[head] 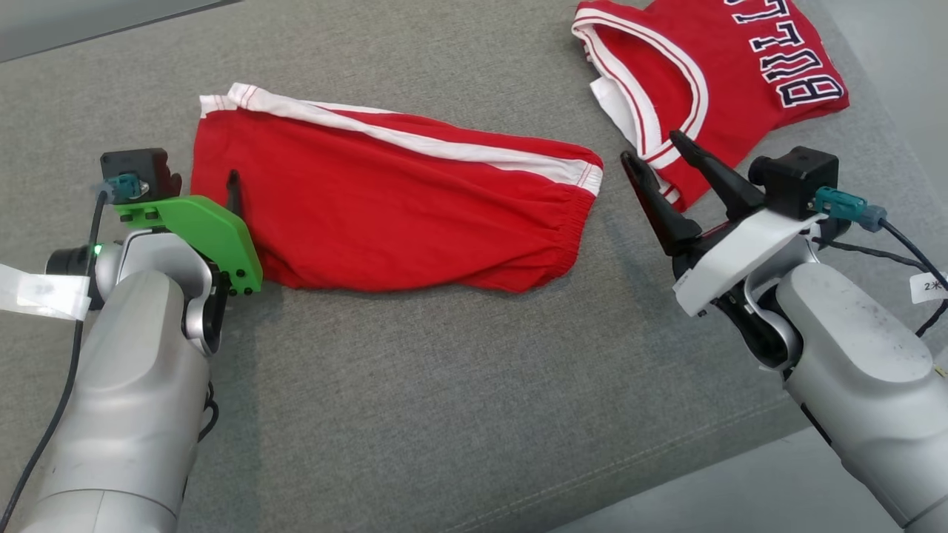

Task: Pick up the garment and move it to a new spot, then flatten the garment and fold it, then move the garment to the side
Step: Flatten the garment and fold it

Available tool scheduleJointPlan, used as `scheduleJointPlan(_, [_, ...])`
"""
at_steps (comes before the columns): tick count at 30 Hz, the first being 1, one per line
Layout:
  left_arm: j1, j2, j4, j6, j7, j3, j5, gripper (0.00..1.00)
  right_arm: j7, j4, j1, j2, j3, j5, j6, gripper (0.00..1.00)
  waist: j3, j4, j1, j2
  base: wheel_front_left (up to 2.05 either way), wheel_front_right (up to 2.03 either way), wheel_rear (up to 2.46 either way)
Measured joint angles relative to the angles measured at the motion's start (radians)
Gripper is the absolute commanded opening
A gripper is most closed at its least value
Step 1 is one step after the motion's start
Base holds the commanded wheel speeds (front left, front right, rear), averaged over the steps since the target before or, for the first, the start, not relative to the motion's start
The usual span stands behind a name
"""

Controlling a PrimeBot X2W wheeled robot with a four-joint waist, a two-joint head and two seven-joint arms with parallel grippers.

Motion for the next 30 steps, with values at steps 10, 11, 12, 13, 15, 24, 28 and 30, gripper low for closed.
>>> scheduleJointPlan(10, [-0.010,0.026,0.062,0.008,0.032,0.009,0.000,1.00,-0.005,-0.131,0.011,-0.026,-0.067,-0.040,-0.026,1.00,0.014,-0.055,0.0000,0.0000,0.00,0.00,0.00])
scheduleJointPlan(11, [-0.018,0.026,0.071,0.010,0.037,0.011,0.000,1.00,-0.005,-0.148,0.025,-0.029,-0.075,-0.049,-0.026,1.00,0.016,-0.057,0.0000,0.0000,0.00,0.00,0.00])
scheduleJointPlan(12, [-0.018,0.026,0.071,0.010,0.037,0.011,0.000,1.00,-0.005,-0.148,0.025,-0.029,-0.075,-0.049,-0.026,1.00,0.016,-0.057,0.0000,0.0000,0.00,0.00,0.00])
scheduleJointPlan(13, [-0.022,0.024,0.078,0.010,0.045,0.012,-0.006,1.00,-0.005,-0.168,0.038,-0.029,-0.084,-0.060,-0.033,1.00,0.015,-0.055,0.0000,0.0000,0.00,0.00,0.00])
scheduleJointPlan(15, [-0.024,0.021,0.083,0.011,0.048,0.011,-0.008,0.97,-0.005,-0.176,0.043,-0.030,-0.090,-0.065,-0.035,1.00,0.014,-0.053,0.0000,0.0000,0.00,0.00,0.00])
scheduleJointPlan(24, [-0.034,-0.011,0.121,0.013,0.070,-0.001,-0.008,0.00,-0.005,-0.245,0.084,-0.042,-0.118,-0.087,-0.041,1.00,-0.006,-0.026,0.0000,0.0000,0.00,0.00,0.00])
scheduleJointPlan(28, [-0.031,-0.019,0.125,0.011,0.064,-0.007,-0.009,0.00,-0.005,-0.262,0.106,-0.050,-0.134,-0.091,-0.044,1.00,-0.015,-0.013,0.0000,0.0000,0.00,0.00,0.00])
scheduleJointPlan(30, [-0.029,-0.025,0.126,0.011,0.053,-0.004,-0.011,0.00,-0.005,-0.273,0.113,-0.052,-0.145,-0.098,-0.044,1.00,-0.021,-0.005,0.0000,0.0000,0.00,0.00,0.00])
